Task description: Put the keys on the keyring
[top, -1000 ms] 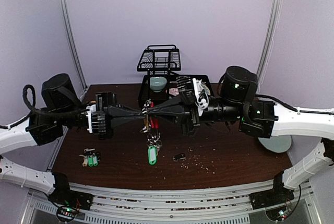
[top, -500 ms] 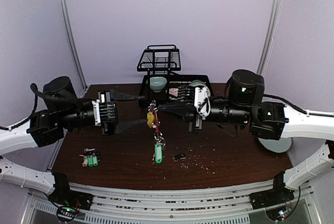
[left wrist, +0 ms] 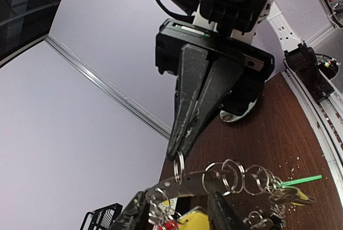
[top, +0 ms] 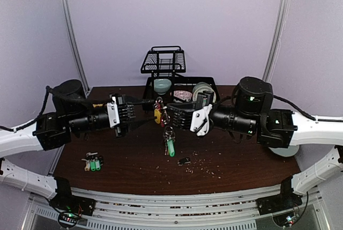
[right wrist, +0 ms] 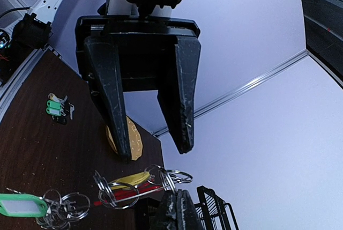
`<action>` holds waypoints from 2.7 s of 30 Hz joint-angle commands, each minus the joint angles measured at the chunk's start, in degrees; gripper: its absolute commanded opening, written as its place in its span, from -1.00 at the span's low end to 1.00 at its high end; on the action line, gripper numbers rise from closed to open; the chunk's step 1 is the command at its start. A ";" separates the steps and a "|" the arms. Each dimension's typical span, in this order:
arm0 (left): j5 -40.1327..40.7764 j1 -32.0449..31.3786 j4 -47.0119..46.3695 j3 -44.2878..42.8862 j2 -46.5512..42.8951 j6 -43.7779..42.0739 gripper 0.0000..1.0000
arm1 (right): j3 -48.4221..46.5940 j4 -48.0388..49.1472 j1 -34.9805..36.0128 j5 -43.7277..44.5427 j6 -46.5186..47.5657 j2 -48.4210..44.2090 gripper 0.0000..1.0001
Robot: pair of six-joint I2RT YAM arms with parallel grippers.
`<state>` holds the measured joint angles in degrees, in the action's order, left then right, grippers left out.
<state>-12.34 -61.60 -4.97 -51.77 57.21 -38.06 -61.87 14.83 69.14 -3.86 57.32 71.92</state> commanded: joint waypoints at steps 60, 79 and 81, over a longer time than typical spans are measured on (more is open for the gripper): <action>-14.28 -2.12 9.98 -3.13 -3.97 -10.14 -1.00 | -4.04 -35.15 -15.55 -1.19 -72.52 19.07 -0.09; -9.47 -2.08 9.55 1.33 -7.88 -10.94 -1.00 | -14.24 -43.63 -13.94 -16.71 -32.67 38.24 -0.05; -9.27 -2.05 10.03 1.33 -7.42 -10.99 -1.00 | -12.78 -42.95 -13.23 -15.80 -30.35 38.16 -0.07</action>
<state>-22.85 -63.79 7.57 -50.92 49.95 -49.15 -77.56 -28.16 54.04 -19.66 20.60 111.22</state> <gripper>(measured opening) 0.006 0.472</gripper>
